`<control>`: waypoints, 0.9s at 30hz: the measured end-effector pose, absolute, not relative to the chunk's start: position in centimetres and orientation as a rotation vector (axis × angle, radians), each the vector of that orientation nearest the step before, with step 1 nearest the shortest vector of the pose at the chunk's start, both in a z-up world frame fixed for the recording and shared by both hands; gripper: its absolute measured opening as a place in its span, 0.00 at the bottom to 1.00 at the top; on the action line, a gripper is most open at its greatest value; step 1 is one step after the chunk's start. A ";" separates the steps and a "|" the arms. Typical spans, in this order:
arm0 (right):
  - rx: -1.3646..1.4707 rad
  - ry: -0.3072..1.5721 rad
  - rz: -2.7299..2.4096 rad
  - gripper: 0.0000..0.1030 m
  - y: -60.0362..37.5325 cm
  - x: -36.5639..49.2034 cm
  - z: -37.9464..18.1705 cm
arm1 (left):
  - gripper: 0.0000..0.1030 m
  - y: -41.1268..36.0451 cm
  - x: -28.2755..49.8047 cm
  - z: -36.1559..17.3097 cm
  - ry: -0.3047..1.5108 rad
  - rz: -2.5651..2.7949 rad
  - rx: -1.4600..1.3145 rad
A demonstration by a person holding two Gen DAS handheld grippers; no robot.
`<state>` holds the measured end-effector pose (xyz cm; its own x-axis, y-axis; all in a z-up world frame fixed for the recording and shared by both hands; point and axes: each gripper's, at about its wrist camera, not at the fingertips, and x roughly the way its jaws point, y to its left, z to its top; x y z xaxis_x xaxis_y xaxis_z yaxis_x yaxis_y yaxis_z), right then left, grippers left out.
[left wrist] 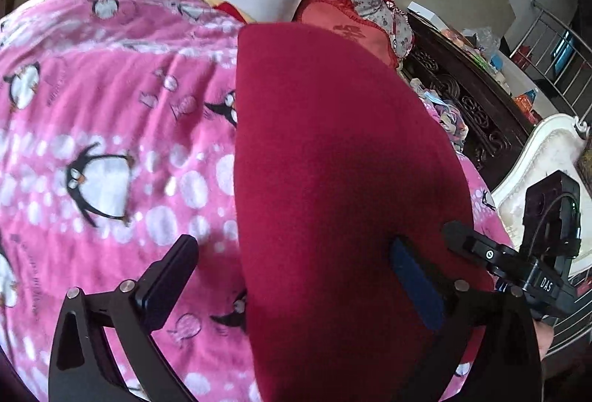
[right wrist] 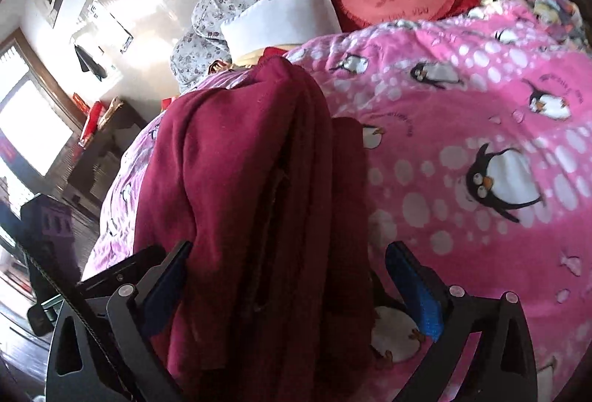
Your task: Fold small clothes
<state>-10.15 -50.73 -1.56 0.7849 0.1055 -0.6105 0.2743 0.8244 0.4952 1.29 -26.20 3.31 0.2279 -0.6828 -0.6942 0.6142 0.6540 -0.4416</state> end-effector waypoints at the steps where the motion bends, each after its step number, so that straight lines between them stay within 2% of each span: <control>1: 0.614 0.670 -0.090 1.00 -50.8 -10.0 -1.6 | 1.00 -26.3 1.4 3.1 1.010 -0.897 -0.097; 4: 0.634 0.660 -0.047 0.97 -50.9 -9.6 -2.2 | 1.00 -26.6 1.4 3.0 1.012 -0.902 -0.086; 5: 0.636 0.653 -0.027 0.84 -50.8 -9.5 -2.4 | 0.98 -26.8 1.3 3.1 1.005 -0.904 -0.066; 6: 0.635 0.641 0.001 0.81 -50.5 -9.6 -2.3 | 0.85 -27.0 1.1 3.2 0.998 -0.916 -0.053; 8: 0.584 0.631 -0.017 0.68 -49.7 -10.0 -1.5 | 0.66 -27.2 0.4 4.1 0.997 -0.976 -0.044; 11: 0.538 0.615 -0.042 0.57 -48.5 -11.0 0.1 | 0.51 -27.0 -0.7 5.9 0.960 -0.968 0.011; 12: 0.534 0.605 -0.044 0.57 -48.0 -11.6 0.9 | 0.48 -26.7 -1.1 6.5 0.952 -0.970 0.021; 21: 0.527 0.561 0.057 0.56 -41.4 -17.0 5.2 | 0.48 -18.7 -4.7 12.3 0.952 -0.988 0.039; 27: 0.516 0.611 0.099 0.57 -35.9 -18.4 3.4 | 0.48 -13.3 -7.2 10.9 0.991 -0.926 0.113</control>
